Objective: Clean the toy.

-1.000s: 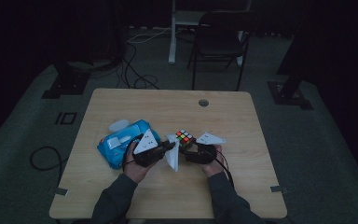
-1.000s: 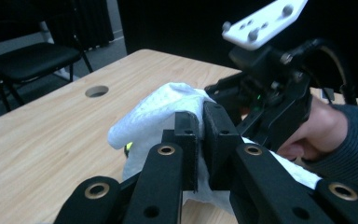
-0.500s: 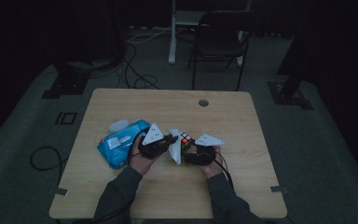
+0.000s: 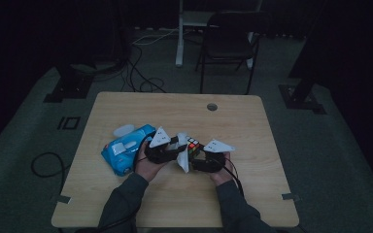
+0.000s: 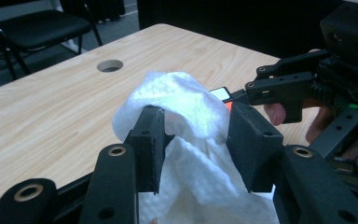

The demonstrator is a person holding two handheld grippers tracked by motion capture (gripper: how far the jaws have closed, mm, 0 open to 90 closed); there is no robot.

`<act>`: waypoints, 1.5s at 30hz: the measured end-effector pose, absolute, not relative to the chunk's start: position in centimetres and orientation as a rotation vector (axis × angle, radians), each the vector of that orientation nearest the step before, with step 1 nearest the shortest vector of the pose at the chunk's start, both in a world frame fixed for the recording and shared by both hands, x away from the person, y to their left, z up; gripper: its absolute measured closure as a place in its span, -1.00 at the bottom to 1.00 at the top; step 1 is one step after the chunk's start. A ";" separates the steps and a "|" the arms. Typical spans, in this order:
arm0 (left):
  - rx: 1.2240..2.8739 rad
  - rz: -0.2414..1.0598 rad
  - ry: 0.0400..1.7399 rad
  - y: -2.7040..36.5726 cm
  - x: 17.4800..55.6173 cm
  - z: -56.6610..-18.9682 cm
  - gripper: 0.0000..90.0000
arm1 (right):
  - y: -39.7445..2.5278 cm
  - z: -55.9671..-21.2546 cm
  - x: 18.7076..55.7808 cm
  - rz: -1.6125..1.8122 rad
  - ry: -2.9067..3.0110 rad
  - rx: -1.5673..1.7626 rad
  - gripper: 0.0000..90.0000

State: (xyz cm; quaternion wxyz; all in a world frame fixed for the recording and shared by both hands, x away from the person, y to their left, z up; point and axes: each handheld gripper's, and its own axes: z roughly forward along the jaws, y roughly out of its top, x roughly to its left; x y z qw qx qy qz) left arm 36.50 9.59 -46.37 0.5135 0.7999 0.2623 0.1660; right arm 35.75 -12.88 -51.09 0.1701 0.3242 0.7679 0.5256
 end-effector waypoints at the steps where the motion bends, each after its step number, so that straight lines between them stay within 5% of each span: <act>1: 1.925 0.391 0.627 9.6 36.5 -46.4 0.29 | -12.8 -51.1 35.7 1.483 2.182 0.912 -0.23; 13: 1.979 0.364 0.615 9.2 36.7 -46.0 0.89 | -12.4 -51.3 35.4 1.473 2.204 0.861 -0.23; 45: 2.015 0.228 0.423 6.9 36.0 -45.1 0.90 | -12.5 -51.3 35.4 1.475 2.223 0.829 -0.23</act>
